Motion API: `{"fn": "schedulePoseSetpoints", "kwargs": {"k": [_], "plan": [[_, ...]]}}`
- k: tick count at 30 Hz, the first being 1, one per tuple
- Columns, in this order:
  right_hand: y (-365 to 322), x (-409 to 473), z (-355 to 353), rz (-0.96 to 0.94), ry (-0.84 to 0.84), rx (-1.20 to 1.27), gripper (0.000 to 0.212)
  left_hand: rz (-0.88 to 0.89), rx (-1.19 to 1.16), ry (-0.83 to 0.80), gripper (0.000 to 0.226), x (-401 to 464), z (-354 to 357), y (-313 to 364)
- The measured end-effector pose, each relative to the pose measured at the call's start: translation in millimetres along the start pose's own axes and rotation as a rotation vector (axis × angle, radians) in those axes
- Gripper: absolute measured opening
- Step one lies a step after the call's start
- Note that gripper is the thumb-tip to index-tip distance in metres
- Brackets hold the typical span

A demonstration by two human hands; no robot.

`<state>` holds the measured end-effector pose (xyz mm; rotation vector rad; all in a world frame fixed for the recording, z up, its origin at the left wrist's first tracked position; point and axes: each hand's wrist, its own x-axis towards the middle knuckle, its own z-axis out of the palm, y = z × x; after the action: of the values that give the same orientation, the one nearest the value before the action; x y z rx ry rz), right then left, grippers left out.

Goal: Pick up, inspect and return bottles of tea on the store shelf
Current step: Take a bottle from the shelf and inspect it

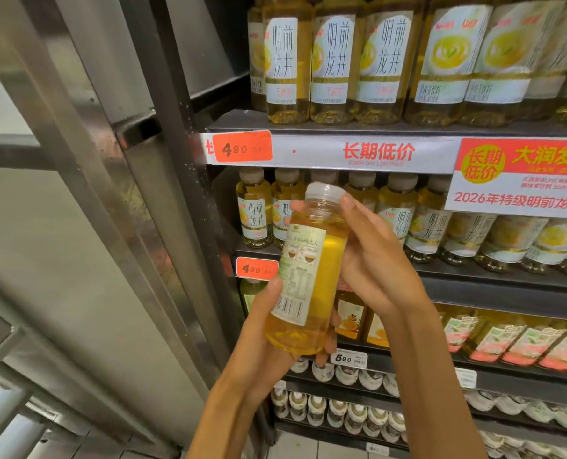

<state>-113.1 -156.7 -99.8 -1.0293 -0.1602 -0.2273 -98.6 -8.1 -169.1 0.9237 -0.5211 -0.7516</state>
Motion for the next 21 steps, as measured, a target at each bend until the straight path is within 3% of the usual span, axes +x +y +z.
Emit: {"fn": "schedulePoseSetpoints", "kwargs": {"k": [6, 10, 15, 18, 21], "plan": [[-13.1, 7.9, 6.2, -0.086, -0.043, -0.096, 0.046, 0.167, 0.240, 0.113, 0.057, 4.8, -5.5, 6.7], [-20.8, 13.1, 15.1, -0.175, 0.011, -0.202, 0.042, 0.270, 0.351, 0.177, 0.064, 9.0, 1.2, 16.6], [-32.5, 29.6, 26.7, -0.159, -0.060, -0.164, 0.033, 0.200, 0.179, 0.137, 0.080, 18.3, 10.1, 35.8], [-42.0, 34.8, 33.2, -0.145, -0.164, -0.137, 0.038, 0.195, 0.042, 0.039, 0.074, 24.4, 9.6, 42.5], [-50.2, 39.4, 39.8, -0.194, -0.185, -0.158, 0.039, 0.231, 0.059, 0.036, 0.075, 30.8, 11.2, 48.8]]}}
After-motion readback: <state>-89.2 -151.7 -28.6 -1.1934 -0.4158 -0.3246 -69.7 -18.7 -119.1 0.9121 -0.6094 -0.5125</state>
